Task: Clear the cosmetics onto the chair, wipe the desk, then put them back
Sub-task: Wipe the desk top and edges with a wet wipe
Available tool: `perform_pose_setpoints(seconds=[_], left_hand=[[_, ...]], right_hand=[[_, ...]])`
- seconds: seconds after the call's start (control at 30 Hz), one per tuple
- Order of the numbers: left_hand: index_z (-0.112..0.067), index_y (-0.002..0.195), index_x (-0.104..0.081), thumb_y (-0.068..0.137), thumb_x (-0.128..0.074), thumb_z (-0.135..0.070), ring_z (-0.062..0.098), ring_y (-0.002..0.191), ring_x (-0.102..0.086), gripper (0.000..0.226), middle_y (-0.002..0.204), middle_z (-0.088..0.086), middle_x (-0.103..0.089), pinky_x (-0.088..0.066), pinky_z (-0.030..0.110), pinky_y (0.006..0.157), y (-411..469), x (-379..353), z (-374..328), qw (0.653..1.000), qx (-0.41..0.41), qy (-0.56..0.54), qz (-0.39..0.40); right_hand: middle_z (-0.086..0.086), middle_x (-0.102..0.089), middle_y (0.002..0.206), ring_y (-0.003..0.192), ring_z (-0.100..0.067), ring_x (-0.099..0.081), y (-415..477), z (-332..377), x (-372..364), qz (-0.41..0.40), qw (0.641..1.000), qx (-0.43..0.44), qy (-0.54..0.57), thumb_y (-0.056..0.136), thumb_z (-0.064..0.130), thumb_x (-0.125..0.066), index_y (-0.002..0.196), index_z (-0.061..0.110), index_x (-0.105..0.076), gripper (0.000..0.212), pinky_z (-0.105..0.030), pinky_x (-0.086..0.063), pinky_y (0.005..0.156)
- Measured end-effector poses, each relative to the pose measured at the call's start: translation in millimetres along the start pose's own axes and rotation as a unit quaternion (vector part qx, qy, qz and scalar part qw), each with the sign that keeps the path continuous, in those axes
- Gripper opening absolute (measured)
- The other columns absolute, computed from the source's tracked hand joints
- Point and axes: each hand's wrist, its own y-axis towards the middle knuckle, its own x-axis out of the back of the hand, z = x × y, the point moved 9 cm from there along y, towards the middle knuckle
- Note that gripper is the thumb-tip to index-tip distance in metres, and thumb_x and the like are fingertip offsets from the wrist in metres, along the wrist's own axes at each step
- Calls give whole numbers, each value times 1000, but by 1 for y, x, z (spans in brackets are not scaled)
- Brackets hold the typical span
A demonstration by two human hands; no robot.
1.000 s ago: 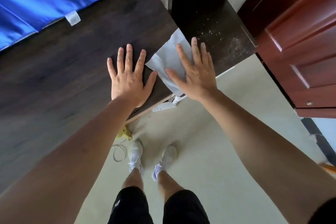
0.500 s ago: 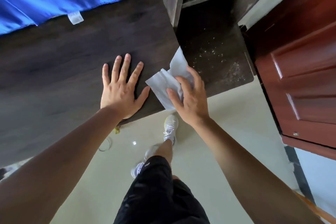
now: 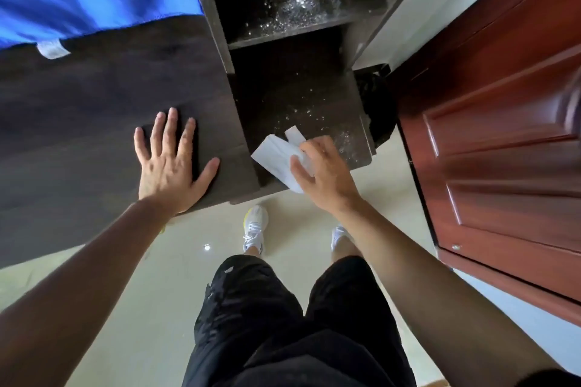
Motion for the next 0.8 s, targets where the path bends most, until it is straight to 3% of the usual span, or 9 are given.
perform_pose_setpoints(seconds=[0.13, 0.33, 0.47, 0.57, 0.63, 0.8], left_hand=[[-14, 154, -28, 95, -30, -67, 34, 152, -8, 80, 164, 17, -10, -3, 63, 118, 18, -2, -74, 1000, -3, -17, -19], [-13, 150, -39, 100, -41, -50, 33, 152, -11, 62, 164, 17, -16, -8, 63, 118, 29, -8, -202, 991, -50, -76, -98], [-13, 150, -39, 101, -41, -47, 34, 152, -12, 60, 164, 16, -17, -11, 62, 119, 30, -48, -230, 994, 15, -88, -70], [-9, 148, -40, 99, -46, -42, 38, 150, -17, 59, 163, 19, -19, -18, 61, 117, 24, -83, -225, 992, 72, -97, -27], [-7, 147, -42, 98, -50, -40, 39, 148, -20, 59, 162, 20, -20, -20, 59, 115, 19, -103, -220, 989, 108, -97, -7], [-6, 149, -36, 97, -51, -43, 40, 147, -20, 66, 162, 21, -19, -19, 62, 115, 7, -145, -208, 980, 170, -87, 50]], right_hand=[[-7, -54, 110, 92, -23, -58, 24, -50, 40, 13, 1000, 19, -15, 99, 25, -60, 105, 7, -63, 19, -33, -50, 78], [-10, -53, 99, 77, -20, -53, 57, -95, 81, -6, 991, 133, -16, 97, 23, -62, 96, 4, -63, 19, -21, -41, 66], [-6, -53, 101, 82, -17, -51, 69, -128, 68, 4, 987, 158, -6, 98, 34, -56, 97, 11, -61, 24, -22, -40, 68], [-13, -56, 123, 107, -27, -54, 70, -165, 35, 63, 979, 152, -119, 96, 45, -56, 115, 14, -67, 38, -38, -46, 90], [-20, -40, 150, 133, -36, -42, 65, -197, 12, 120, 960, 122, -220, 96, 55, -52, 140, 20, -56, 56, -47, -37, 108], [-23, -22, 162, 149, -41, -24, 53, -215, -1, 105, 967, 144, -181, 101, 43, -50, 150, 20, -46, 54, -53, -31, 117]])
